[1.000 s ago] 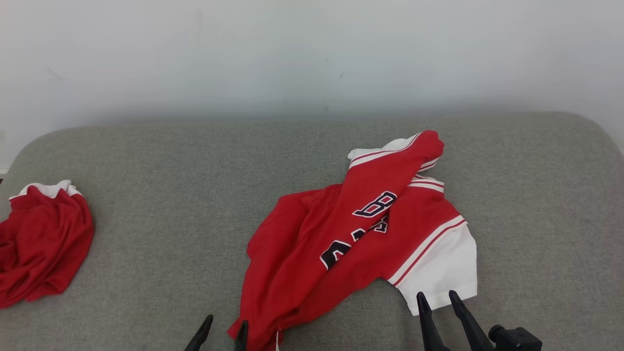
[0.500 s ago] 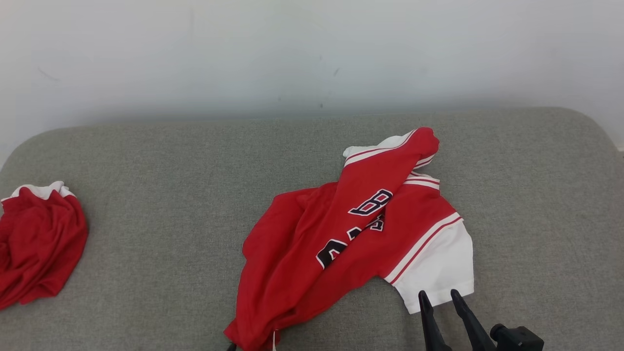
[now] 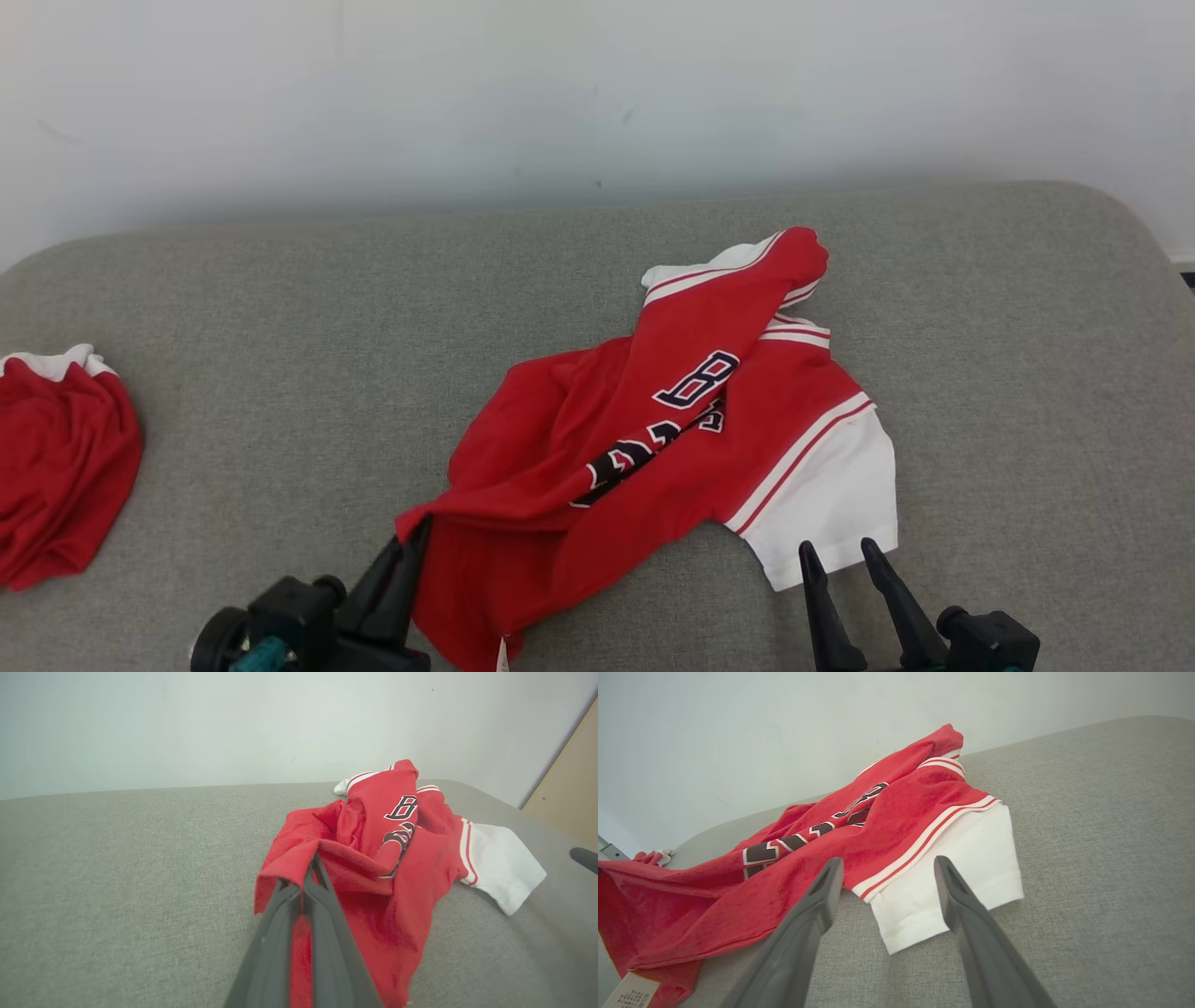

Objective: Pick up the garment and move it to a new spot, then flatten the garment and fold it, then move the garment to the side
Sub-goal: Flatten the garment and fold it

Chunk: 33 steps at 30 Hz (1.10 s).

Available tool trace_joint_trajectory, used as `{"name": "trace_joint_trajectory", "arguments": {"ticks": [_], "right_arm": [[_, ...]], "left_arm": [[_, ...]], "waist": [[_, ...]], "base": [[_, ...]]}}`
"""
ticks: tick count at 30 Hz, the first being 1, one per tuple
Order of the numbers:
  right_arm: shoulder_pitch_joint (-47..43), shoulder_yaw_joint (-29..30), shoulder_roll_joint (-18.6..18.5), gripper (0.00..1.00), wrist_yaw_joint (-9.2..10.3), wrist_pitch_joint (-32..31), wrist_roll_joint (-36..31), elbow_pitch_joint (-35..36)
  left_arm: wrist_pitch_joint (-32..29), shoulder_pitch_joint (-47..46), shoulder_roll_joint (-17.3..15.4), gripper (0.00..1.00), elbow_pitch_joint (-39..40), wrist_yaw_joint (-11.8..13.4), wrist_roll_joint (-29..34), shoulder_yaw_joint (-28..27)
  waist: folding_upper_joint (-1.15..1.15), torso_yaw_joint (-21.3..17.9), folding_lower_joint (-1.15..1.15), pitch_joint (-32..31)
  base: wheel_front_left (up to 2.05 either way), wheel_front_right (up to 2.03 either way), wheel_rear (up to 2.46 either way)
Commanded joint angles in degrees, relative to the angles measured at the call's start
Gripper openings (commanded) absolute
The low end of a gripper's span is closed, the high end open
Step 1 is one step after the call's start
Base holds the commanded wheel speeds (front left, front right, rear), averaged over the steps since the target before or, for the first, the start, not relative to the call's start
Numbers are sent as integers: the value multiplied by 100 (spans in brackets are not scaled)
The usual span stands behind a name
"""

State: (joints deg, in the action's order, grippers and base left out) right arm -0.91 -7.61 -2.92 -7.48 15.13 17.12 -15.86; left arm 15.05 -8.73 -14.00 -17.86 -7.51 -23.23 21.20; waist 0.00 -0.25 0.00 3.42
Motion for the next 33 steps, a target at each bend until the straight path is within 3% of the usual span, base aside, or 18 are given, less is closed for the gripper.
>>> {"name": "trace_joint_trajectory", "arguments": {"ticks": [1, 8, 16, 23, 25, 26, 27, 33], "right_arm": [[76, -12, 7, 100, -2, 1, 10, 3], [180, -13, 6, 100, -2, 1, 32, -33], [343, -128, 6, 100, -2, 1, -21, -104], [290, -142, 7, 100, -2, 1, -10, -182], [263, -144, 7, 100, -2, 1, -2, -186], [263, -144, 7, 100, -2, 1, 5, -183], [268, -141, 7, 100, -2, 1, 10, -183], [229, -81, 7, 100, -2, 1, -11, -196]], "left_arm": [[19, -155, -98, 0, 10, 9, 46, -27], [19, -907, -617, 0, -196, 9, 38, 21], [19, -1958, -1231, 0, -644, 12, -422, 350], [19, -2315, -1526, 0, -1178, 12, -759, 752], [19, -2367, -1593, 13, -1359, 12, -860, 829], [19, -2400, -1616, 29, -1429, 12, -883, 872], [19, -2424, -1609, 97, -1473, 12, -932, 867], [19, -2282, -1530, 100, -1638, 12, -1066, 874]], "waist": [[0, -55, 0, 60], [0, -234, 0, 207], [0, -429, 0, 310], [0, -549, 0, 200], [0, -555, 0, 193], [0, -553, 0, 194], [0, -544, 0, 194], [0, -371, 0, 145]], "base": [[0, 0, 0], [0, 0, 0], [0, 0, 0], [0, 0, 0], [0, 0, 0], [0, 0, 0], [0, 0, 0], [0, 0, 0]]}}
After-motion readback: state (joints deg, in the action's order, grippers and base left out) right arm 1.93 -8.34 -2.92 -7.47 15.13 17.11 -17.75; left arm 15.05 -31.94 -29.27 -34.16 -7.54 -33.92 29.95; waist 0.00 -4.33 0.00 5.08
